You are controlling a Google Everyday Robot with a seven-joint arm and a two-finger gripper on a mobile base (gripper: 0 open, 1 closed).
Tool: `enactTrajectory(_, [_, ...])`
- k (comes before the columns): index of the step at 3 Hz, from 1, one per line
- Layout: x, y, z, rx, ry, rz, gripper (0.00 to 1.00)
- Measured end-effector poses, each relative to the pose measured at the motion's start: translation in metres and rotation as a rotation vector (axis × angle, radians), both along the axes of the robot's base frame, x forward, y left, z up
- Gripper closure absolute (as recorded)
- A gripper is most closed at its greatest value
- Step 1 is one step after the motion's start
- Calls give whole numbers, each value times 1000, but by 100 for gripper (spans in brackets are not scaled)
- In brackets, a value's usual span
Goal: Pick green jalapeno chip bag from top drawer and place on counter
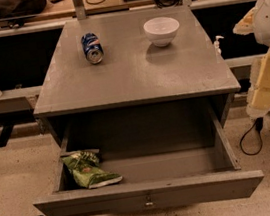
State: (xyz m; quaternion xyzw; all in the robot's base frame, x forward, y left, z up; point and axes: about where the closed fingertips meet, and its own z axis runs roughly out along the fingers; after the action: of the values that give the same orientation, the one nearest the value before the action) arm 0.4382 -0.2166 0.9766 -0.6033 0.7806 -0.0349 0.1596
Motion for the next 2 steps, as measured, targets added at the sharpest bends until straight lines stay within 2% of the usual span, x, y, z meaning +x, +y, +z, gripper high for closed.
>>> enactTrajectory(1, [1,4,-4,11,4,4,0])
enactTrajectory(2, [9,65,-56,155,66,58,0])
